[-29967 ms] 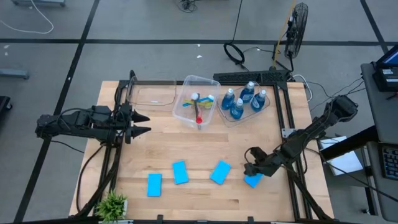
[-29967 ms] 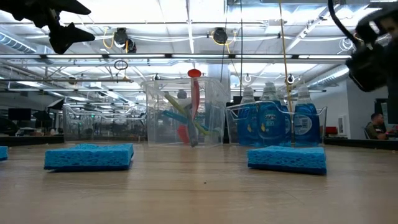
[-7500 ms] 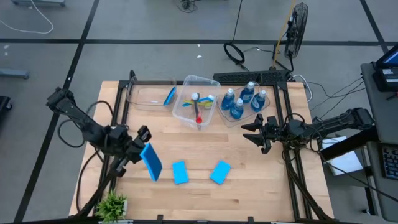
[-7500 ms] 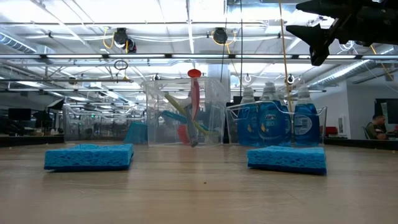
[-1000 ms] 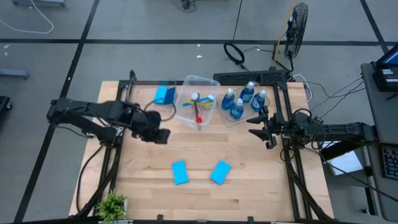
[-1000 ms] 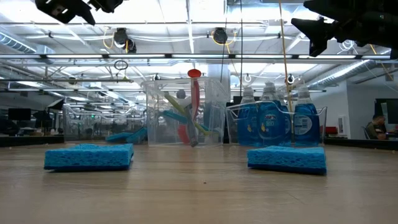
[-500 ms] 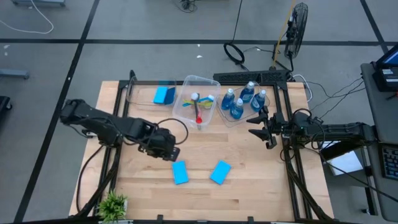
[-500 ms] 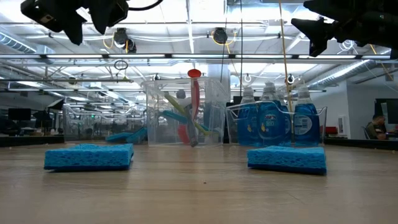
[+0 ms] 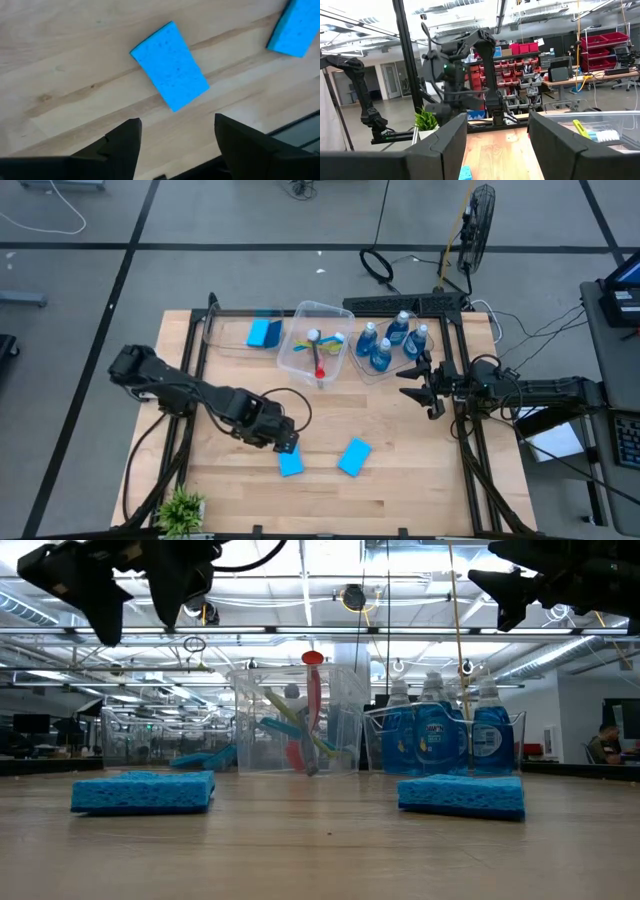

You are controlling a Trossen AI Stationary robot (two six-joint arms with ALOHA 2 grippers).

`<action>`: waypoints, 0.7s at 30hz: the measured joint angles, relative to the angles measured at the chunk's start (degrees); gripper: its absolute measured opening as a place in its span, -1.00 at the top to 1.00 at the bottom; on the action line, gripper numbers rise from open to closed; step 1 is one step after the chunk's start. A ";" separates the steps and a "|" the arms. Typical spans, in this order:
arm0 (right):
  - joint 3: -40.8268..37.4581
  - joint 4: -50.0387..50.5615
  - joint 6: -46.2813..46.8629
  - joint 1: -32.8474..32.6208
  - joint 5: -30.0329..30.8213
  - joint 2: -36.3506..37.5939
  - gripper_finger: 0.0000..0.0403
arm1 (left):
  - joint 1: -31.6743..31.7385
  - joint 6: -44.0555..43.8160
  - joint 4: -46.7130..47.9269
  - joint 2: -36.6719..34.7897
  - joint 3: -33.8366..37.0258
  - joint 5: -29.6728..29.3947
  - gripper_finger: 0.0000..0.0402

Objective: Pick & Place Kitchen Sink Supplies
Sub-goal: Put the blue sponge into the left transparent bin

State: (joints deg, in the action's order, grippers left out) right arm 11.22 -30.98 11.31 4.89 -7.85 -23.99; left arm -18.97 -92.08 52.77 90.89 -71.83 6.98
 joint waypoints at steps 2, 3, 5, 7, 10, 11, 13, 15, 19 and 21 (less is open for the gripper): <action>0.00 0.00 -0.01 0.00 0.01 -0.01 0.02 | -0.36 -0.27 -0.31 1.03 0.00 0.00 -0.30; 0.00 0.00 -0.01 0.00 -0.01 -0.01 0.02 | -0.55 -0.60 -0.47 1.70 0.00 0.00 -0.33; 0.00 0.00 0.00 0.00 -0.10 0.00 0.02 | -0.85 -0.67 -0.60 2.93 0.00 0.00 -0.38; 0.00 -0.02 -0.01 0.02 -1.12 -0.01 0.03 | -1.10 -0.93 -0.63 4.00 0.00 0.00 -0.43; 0.00 -0.02 0.00 0.00 -3.48 0.00 0.03 | -1.46 -1.34 -0.63 5.75 0.00 -0.12 -0.48; 0.00 -0.02 0.01 0.00 -4.49 -0.01 0.03 | -1.46 -1.56 -0.61 6.37 0.00 -0.46 -0.49; 0.00 -0.01 0.01 0.00 -5.81 0.00 0.03 | -1.47 -1.78 -0.61 7.50 0.00 -1.29 -0.51; 0.00 -0.02 0.00 0.00 -5.98 0.00 0.03 | -1.46 -1.90 -0.61 8.49 0.00 -2.54 -0.51; 0.00 -0.02 0.00 0.00 -5.89 -0.01 0.03 | -1.42 -1.91 -0.61 10.51 0.00 -3.65 -0.46; 0.00 -0.02 0.00 0.00 -5.89 -0.02 0.02 | -1.42 -1.91 -0.61 11.40 0.00 -3.63 -0.43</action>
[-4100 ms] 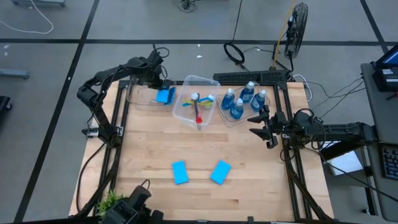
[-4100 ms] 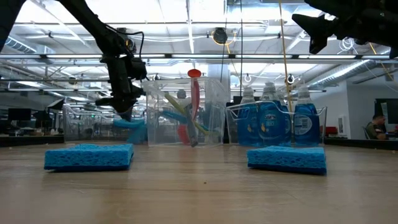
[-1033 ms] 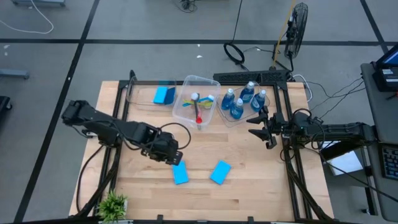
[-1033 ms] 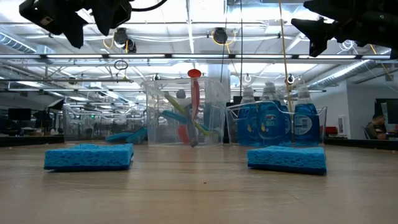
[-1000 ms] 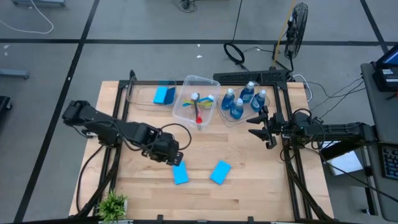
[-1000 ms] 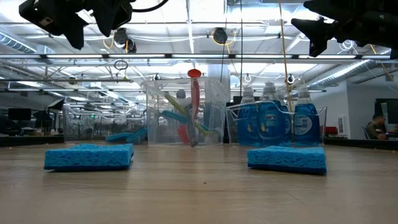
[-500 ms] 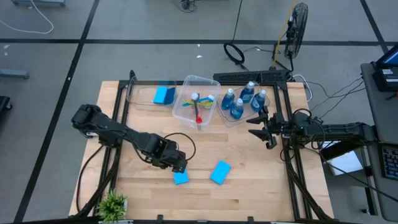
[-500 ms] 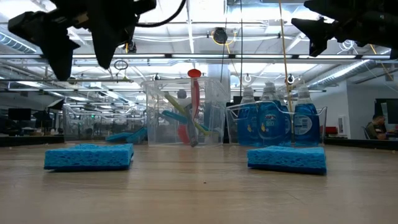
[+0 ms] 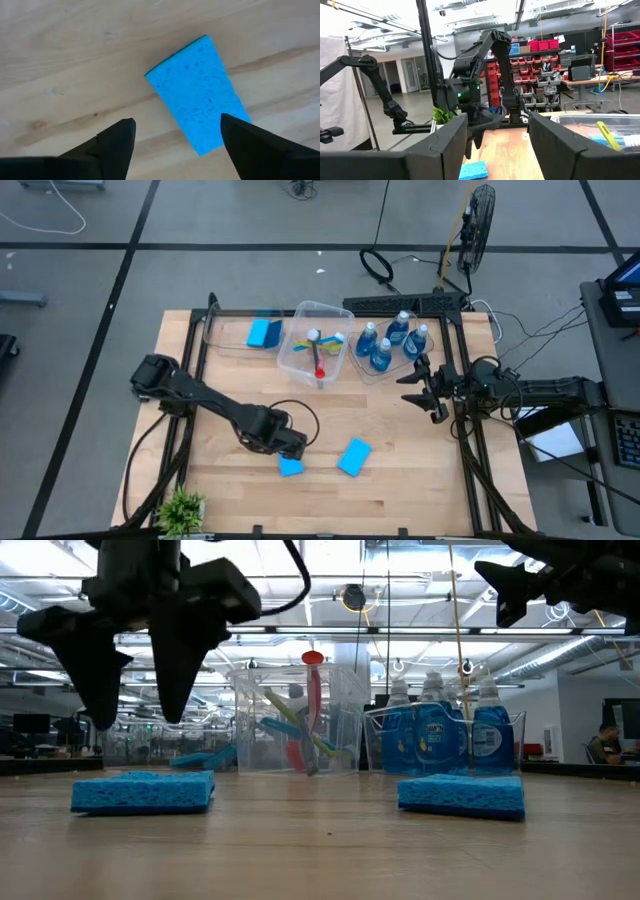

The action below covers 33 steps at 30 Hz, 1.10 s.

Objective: Pick & Place Kitchen Sink Supplies
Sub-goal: Put the blue sponge into the left transparent bin

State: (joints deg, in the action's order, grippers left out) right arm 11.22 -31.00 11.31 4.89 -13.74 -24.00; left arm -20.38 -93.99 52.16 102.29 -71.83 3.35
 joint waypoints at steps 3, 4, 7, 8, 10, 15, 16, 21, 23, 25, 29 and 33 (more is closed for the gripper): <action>0.00 0.02 0.00 0.00 0.01 0.01 0.02 | 0.00 -0.28 0.00 1.49 -0.02 0.50 -0.39; 0.00 0.00 0.00 0.00 0.02 0.02 0.02 | 0.00 -0.63 -0.01 2.00 -0.02 1.07 -0.37; 0.00 0.02 0.00 0.00 0.04 -0.01 0.02 | 0.00 -1.07 0.00 3.45 -0.02 3.05 -0.35; 0.00 0.02 0.00 0.00 0.04 0.02 0.02 | 0.00 -1.05 -0.03 3.78 -0.01 3.51 -0.34; 0.00 0.03 -0.01 0.00 0.04 0.00 0.02 | 0.00 -1.05 -0.77 4.48 0.00 3.92 -0.34; 0.00 0.25 -0.02 0.00 0.07 -0.01 0.02 | 0.01 -1.05 -7.34 6.26 1.56 4.22 -0.34; 0.00 0.35 -0.01 0.00 0.08 0.00 0.02 | 0.02 -1.05 -9.07 6.70 2.02 4.48 -0.34; -0.02 1.33 -0.02 0.00 0.09 -0.01 0.02 | 0.15 -1.21 -15.89 7.59 4.34 6.51 -0.34; -0.02 1.37 -0.01 0.00 0.09 -0.01 0.02 | 0.15 -1.89 -16.83 7.61 5.07 6.99 -0.32; -0.02 1.35 -0.02 0.00 0.10 0.00 0.02 | 0.15 -2.39 -16.94 7.65 5.16 7.12 -0.25; -0.02 1.35 -0.02 0.00 0.10 0.01 0.02 | 0.09 -2.41 -17.68 7.75 5.18 6.95 0.05; -0.02 1.35 -0.02 0.00 0.10 0.02 0.02 | -0.04 -2.32 -18.29 7.80 5.25 5.04 0.45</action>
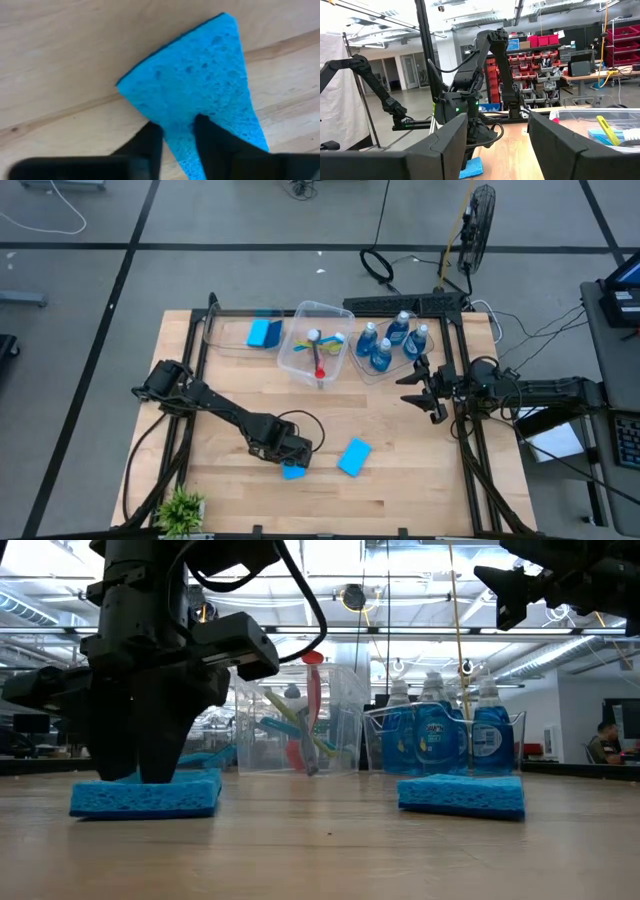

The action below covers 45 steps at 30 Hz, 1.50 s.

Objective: Pick & Place Kitchen Sink Supplies
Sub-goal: Put the blue sponge into the left transparent bin

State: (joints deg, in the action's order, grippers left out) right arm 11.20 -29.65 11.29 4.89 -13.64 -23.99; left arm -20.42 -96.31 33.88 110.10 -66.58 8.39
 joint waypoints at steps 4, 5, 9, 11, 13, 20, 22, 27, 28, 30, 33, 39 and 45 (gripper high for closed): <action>0.00 0.00 0.00 0.00 0.00 -0.02 0.02 | 0.04 -0.04 -0.56 0.05 0.01 -0.93 0.80; 0.00 0.00 0.00 0.00 -0.01 0.00 0.02 | 0.04 0.03 -0.58 0.05 0.01 -1.12 0.88; 0.00 -0.02 0.00 0.00 0.00 -0.02 0.02 | 0.00 0.26 -0.56 0.09 0.01 -1.84 0.95; 0.00 -0.02 0.00 0.00 -0.01 -0.01 0.02 | 0.02 1.01 -0.56 0.05 0.01 -1.76 0.94; 0.00 -0.02 0.00 0.00 -0.01 0.00 0.02 | 0.04 2.13 -0.58 0.03 0.01 -1.48 0.96; 0.00 -0.04 0.02 0.00 -0.01 0.00 0.02 | -0.22 5.85 0.24 -3.21 0.38 -1.86 0.98; 0.00 -0.04 0.02 0.00 -0.01 0.00 0.02 | -0.22 7.26 1.05 -5.06 0.38 -1.98 0.98; 0.00 -0.04 0.02 0.01 -0.01 -0.01 0.02 | -0.22 13.56 3.13 -9.29 0.36 -2.35 0.98; 0.00 -0.04 0.02 0.01 -0.01 -0.01 0.02 | -0.13 15.32 3.18 -10.36 0.36 -2.35 0.98; 0.00 -0.04 0.02 0.00 -0.01 0.00 0.02 | -0.02 18.17 2.80 -12.39 0.24 -2.36 0.98; 0.00 -0.04 0.02 0.00 -0.01 0.00 0.02 | 0.22 21.93 2.78 -15.24 0.23 -2.45 0.98; 0.00 -0.04 0.01 0.01 -0.01 -0.01 0.02 | 0.62 30.21 -1.97 -20.50 0.21 -2.44 0.99; 0.00 -0.03 0.00 0.02 -0.01 -0.02 0.02 | 1.08 38.68 -13.94 -24.36 0.12 -1.78 0.99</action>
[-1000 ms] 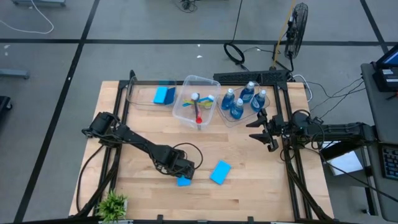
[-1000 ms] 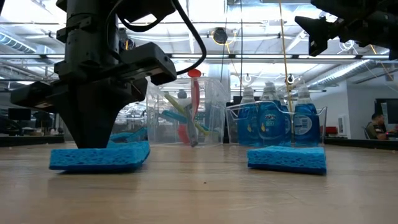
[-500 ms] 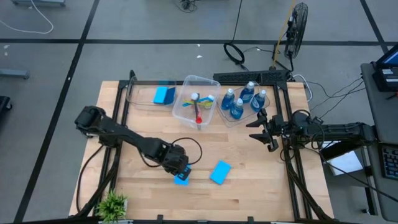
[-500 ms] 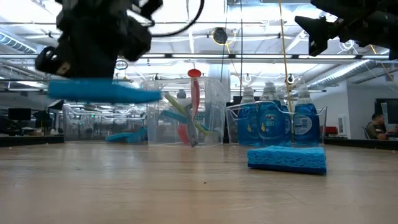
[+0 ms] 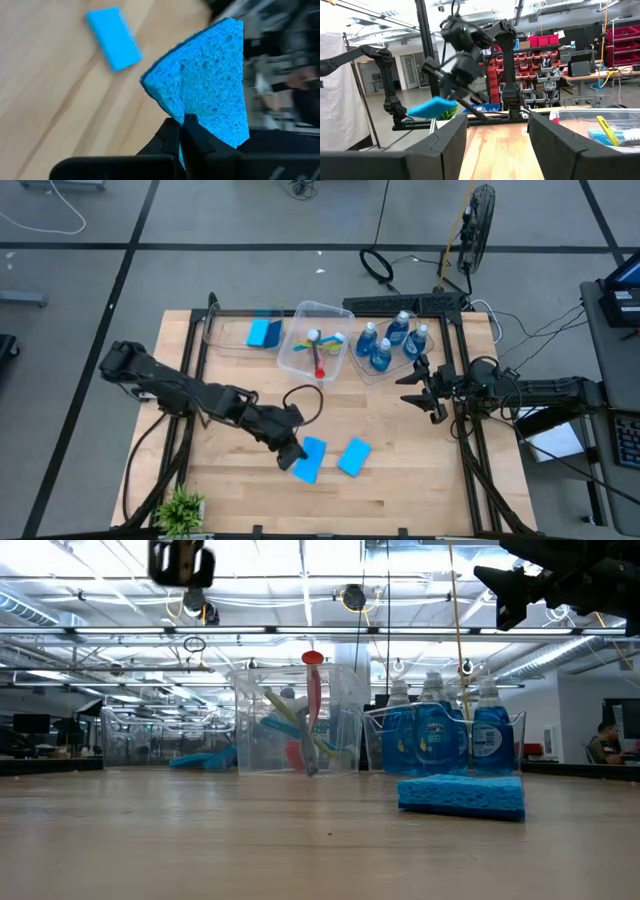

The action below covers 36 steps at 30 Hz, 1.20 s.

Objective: Pick & Place Kitchen Sink Supplies
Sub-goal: Put the blue sponge into the left transparent bin

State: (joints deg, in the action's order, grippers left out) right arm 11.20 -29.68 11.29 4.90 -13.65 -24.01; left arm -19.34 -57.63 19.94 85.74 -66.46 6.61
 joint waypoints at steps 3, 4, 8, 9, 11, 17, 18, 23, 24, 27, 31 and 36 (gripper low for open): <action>0.00 -0.03 0.00 0.00 0.00 0.00 0.02 | 0.55 1.87 -5.12 -0.64 0.00 1.16 0.99; 0.00 0.01 0.00 0.01 0.00 0.00 0.02 | 0.73 2.63 -6.74 -0.72 0.00 1.53 0.99; 0.00 0.01 0.00 -0.01 0.00 0.02 0.03 | 1.23 5.75 -14.26 -0.81 0.00 4.57 0.99; 0.00 0.00 0.00 0.01 0.00 0.02 0.03 | 1.40 6.58 -16.27 -0.81 0.00 5.57 0.99; 0.00 0.01 0.01 -0.01 0.00 0.00 0.03 | 1.42 8.67 -20.74 -0.81 0.00 6.93 0.99; 0.00 0.03 0.00 -0.02 0.00 0.00 0.03 | 2.17 13.22 -34.93 -0.81 -0.01 11.65 0.98; 0.00 0.07 0.00 -0.02 0.00 0.00 0.03 | 2.38 13.50 -37.08 -0.81 -0.02 12.48 0.98; 0.00 0.29 0.00 0.00 0.00 0.02 0.03 | 3.12 15.14 -46.51 -0.81 -0.02 15.97 0.98; 0.00 0.38 0.00 0.01 0.00 0.02 0.03 | 3.23 15.40 -47.78 -0.81 -0.02 16.31 0.98; 0.00 0.42 0.00 0.01 0.00 0.00 0.03 | 3.50 15.39 -48.67 -0.81 -0.02 16.61 0.99; 0.00 0.42 0.00 0.00 -0.01 0.00 0.02 | 3.79 13.97 -46.51 -0.81 -0.02 14.84 0.97; 0.00 0.42 0.00 0.00 -0.02 0.02 0.02 | 5.27 12.10 -40.11 -0.81 -0.02 9.25 0.98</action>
State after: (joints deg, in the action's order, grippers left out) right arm 11.20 -29.26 11.29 4.90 -13.67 -23.99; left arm -14.07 -45.53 -20.17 84.93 -66.48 15.86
